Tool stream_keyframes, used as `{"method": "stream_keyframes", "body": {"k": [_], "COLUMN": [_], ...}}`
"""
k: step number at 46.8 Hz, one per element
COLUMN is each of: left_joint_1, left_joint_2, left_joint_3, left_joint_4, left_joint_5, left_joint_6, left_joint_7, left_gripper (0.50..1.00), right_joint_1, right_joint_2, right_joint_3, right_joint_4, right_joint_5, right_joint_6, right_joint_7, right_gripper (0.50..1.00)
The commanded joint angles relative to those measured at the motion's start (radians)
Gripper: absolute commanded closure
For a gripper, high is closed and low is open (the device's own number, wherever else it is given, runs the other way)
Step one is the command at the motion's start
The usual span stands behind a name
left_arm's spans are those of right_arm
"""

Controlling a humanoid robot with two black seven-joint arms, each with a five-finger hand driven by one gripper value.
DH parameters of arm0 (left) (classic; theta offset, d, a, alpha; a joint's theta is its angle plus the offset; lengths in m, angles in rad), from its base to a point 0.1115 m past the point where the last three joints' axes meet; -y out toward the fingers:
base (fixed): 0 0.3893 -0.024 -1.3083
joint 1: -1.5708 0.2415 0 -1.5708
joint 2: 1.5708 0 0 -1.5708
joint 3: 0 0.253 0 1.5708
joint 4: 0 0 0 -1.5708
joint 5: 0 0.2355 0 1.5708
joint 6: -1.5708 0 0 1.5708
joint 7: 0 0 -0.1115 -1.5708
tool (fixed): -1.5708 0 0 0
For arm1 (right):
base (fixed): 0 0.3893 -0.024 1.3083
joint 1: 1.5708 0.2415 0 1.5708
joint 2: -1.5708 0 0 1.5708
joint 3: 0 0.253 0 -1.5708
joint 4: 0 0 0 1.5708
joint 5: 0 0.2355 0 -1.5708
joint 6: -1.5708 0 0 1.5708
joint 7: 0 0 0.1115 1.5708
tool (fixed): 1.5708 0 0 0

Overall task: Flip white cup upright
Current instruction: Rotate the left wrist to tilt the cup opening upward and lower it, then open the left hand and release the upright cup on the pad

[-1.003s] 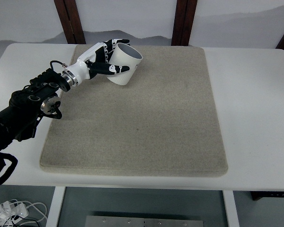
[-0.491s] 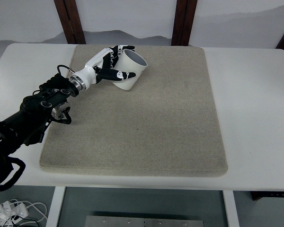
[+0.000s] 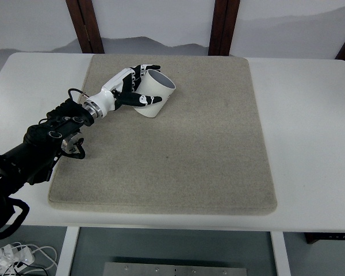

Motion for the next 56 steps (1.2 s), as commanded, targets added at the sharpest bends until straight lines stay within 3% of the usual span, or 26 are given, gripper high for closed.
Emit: {"method": "stream_keyframes", "body": {"k": [1,8,24,27,44,56], "left_joint_1": [0.005,0.007,-0.004,-0.006,-0.010,-0.016], "left_joint_2": [0.002,0.004,0.004,0.004,0.004,0.014], "left_joint_3": [-0.011,-0.015,-0.037,-0.046,-0.051,-0.051], "left_joint_4": [0.000,-0.002,-0.002,-0.003,-0.003,-0.025], "left_joint_5": [-0.004,-0.008,-0.009,-0.009,-0.008,-0.009], "left_joint_6": [-0.001,-0.003,0.000,0.000,0.008,-0.020], "left_joint_7": [0.000,0.000,0.000,0.000,0.000,0.000], "left_gripper": [0.802,0.703,0.613,0.570,0.510,0.508], "right_joint_1": [0.000,0.000,0.000,0.000,0.000,0.000], "right_joint_2": [0.000,0.000,0.000,0.000,0.000,0.000], "right_joint_3": [0.000,0.001,0.000,0.001,0.001,0.000], "right_joint_4": [0.000,0.000,0.000,0.000,0.000,0.000], "right_joint_5": [0.000,0.000,0.000,0.000,0.000,0.000], "right_joint_6": [0.000,0.000,0.000,0.000,0.000,0.000], "right_joint_7": [0.001,0.000,0.000,0.001,0.001,0.000], "right_gripper": [0.548,0.548,0.548,0.548,0.548,0.548]}}
